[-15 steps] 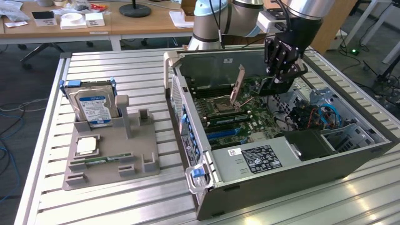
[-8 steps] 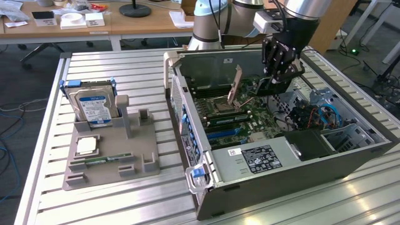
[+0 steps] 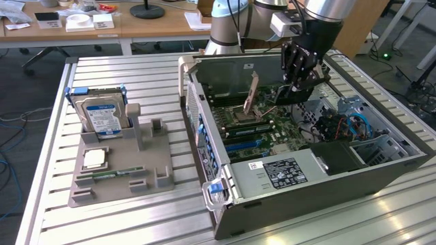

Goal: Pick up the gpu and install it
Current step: 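Insert the gpu into the slot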

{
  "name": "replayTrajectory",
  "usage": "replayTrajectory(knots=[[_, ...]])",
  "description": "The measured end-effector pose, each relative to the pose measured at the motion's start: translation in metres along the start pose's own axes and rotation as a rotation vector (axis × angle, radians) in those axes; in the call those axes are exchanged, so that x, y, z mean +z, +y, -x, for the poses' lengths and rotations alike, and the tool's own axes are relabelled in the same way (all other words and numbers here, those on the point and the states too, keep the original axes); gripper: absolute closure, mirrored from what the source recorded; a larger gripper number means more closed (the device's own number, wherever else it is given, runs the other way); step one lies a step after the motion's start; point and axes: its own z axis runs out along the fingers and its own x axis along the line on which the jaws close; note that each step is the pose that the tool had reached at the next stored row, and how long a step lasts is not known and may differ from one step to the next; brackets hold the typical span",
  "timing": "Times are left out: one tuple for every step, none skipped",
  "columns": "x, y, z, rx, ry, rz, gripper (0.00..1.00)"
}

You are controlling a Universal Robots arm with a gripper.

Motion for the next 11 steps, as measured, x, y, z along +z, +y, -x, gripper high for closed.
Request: replayTrajectory(knots=[[0.0000, 0.0007, -0.0004, 0.000, -0.0003, -0.0001, 0.74], [0.0001, 0.0012, -0.0008, 0.000, -0.0009, -0.0001, 0.74], [0.0005, 0.0019, -0.0022, 0.000, -0.0041, 0.0000, 0.74], [0.0011, 0.0030, -0.0033, 0.000, -0.0081, 0.0000, 0.74], [0.0015, 0.0035, -0.0035, 0.000, -0.0098, -0.0001, 0.74], [0.0018, 0.0040, -0.0036, 0.000, -0.0109, -0.0001, 0.74], [0.0023, 0.0046, -0.0036, 0.000, -0.0120, -0.0001, 0.74], [0.0031, 0.0053, -0.0036, 0.000, -0.0127, -0.0001, 0.74], [0.0043, 0.0060, -0.0036, 0.000, -0.0133, -0.0001, 0.74], [0.0055, 0.0066, -0.0037, 0.000, -0.0135, 0.0000, 0.74], [0.0069, 0.0073, -0.0037, 0.000, -0.0140, 0.0000, 0.74]])
